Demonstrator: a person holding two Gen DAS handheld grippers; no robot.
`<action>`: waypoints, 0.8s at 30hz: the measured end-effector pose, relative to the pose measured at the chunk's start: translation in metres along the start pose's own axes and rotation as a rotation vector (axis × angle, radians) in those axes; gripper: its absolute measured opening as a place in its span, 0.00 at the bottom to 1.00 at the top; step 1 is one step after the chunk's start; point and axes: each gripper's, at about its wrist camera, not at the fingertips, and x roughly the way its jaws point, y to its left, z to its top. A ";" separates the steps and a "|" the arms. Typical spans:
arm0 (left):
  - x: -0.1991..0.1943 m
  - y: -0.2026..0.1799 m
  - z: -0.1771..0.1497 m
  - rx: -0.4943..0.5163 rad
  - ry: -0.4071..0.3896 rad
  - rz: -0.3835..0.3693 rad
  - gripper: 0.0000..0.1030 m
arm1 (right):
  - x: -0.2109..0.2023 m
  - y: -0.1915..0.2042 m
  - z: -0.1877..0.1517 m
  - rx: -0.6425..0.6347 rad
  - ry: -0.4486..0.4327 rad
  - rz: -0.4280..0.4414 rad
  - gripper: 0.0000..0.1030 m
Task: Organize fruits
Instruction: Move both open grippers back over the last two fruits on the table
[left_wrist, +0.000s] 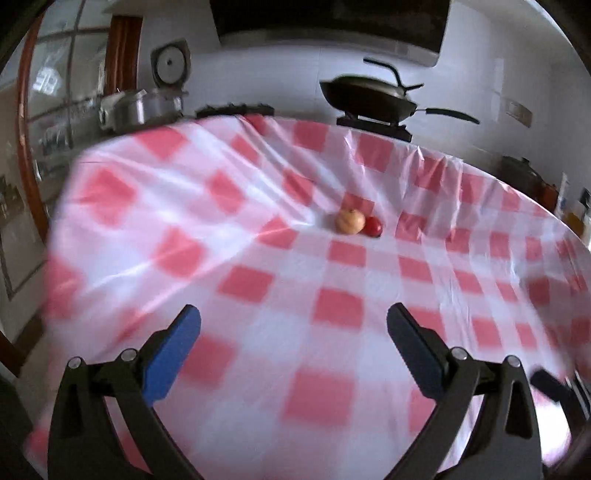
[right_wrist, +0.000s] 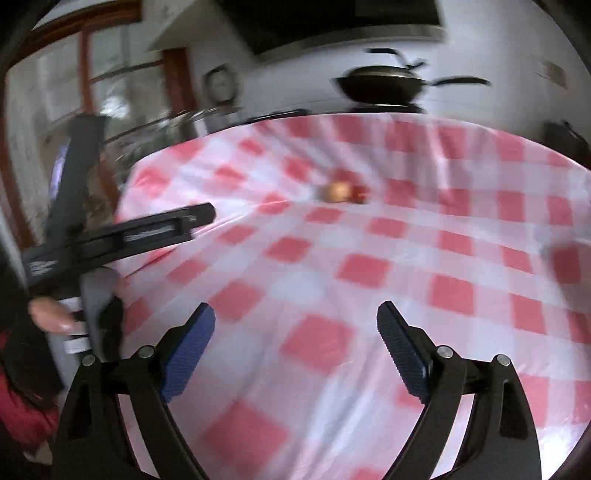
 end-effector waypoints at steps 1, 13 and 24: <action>0.019 -0.012 0.007 -0.010 0.012 -0.001 0.98 | 0.001 -0.012 0.004 0.016 -0.007 -0.014 0.84; 0.120 -0.048 0.048 -0.123 0.041 0.019 0.98 | 0.005 -0.093 -0.003 0.308 -0.078 -0.020 0.85; 0.161 -0.013 0.053 -0.214 0.057 -0.109 0.98 | 0.055 -0.088 0.027 0.248 -0.009 -0.039 0.84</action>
